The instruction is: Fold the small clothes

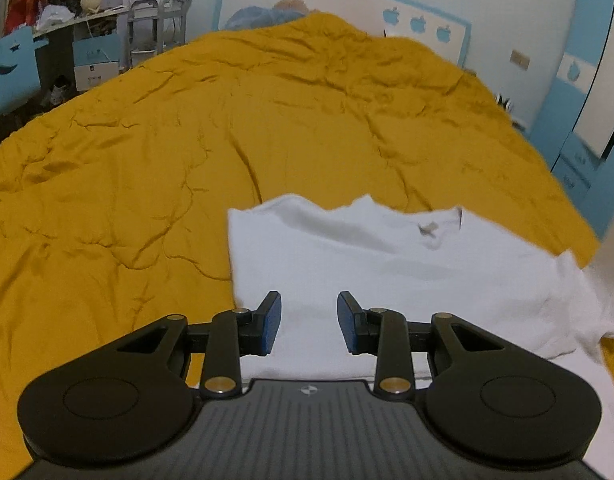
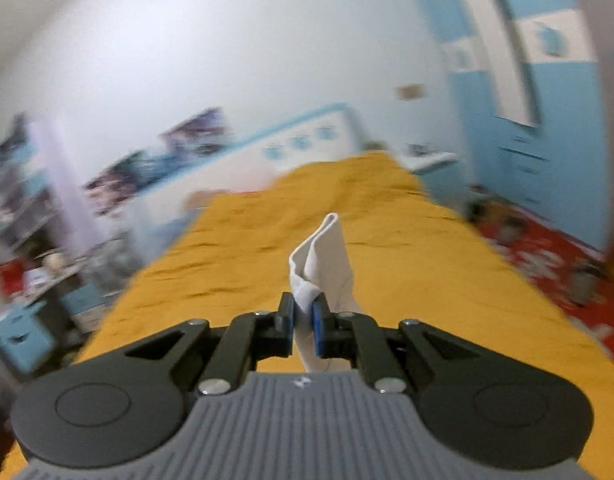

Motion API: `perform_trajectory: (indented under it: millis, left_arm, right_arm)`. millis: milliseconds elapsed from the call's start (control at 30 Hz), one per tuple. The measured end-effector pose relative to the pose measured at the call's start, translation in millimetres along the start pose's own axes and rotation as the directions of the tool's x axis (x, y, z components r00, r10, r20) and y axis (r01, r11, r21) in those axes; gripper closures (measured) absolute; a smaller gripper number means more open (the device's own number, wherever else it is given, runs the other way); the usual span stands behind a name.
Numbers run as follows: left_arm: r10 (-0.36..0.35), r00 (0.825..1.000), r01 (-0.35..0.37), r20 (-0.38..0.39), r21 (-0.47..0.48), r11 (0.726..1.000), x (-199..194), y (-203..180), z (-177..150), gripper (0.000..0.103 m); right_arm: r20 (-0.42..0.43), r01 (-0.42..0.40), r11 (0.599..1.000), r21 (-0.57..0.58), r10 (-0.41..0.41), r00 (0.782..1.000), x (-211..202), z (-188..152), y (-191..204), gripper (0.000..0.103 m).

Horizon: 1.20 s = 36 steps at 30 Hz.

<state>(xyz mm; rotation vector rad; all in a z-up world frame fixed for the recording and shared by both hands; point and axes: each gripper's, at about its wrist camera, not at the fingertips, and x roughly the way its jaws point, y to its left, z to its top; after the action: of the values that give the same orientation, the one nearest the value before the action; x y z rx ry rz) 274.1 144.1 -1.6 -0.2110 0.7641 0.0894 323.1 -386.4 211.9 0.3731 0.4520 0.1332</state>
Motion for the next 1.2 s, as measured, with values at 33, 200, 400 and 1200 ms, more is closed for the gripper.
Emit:
perform_trajectory:
  millis: [33,200,400,1200]
  left_arm:
    - [0.002,1.0,-0.002,0.006,-0.008,1.0,-2,4,1,0.064]
    - [-0.012,1.0,0.013,0.023,-0.061,0.998,-8,30,7,0.064]
    - [-0.035,0.999,0.039,0.035,-0.132,0.99,-7,58,11,0.064]
    - [-0.207,0.978,0.188,-0.038,-0.29,0.938,59,90,-13,0.054]
  right_arm:
    - [0.002,-0.031,0.999,-0.02,0.031,1.0,4,-1,26,0.099]
    - [-0.041,-0.171,0.984,-0.044,0.169,0.985,32,-28,131,0.099]
    - [-0.154,-0.224,0.973,-0.063,0.212,0.965,91,-125,221,0.099]
    - [-0.568,-0.35,0.937,0.009,0.293,0.769,175,-335,200,0.068]
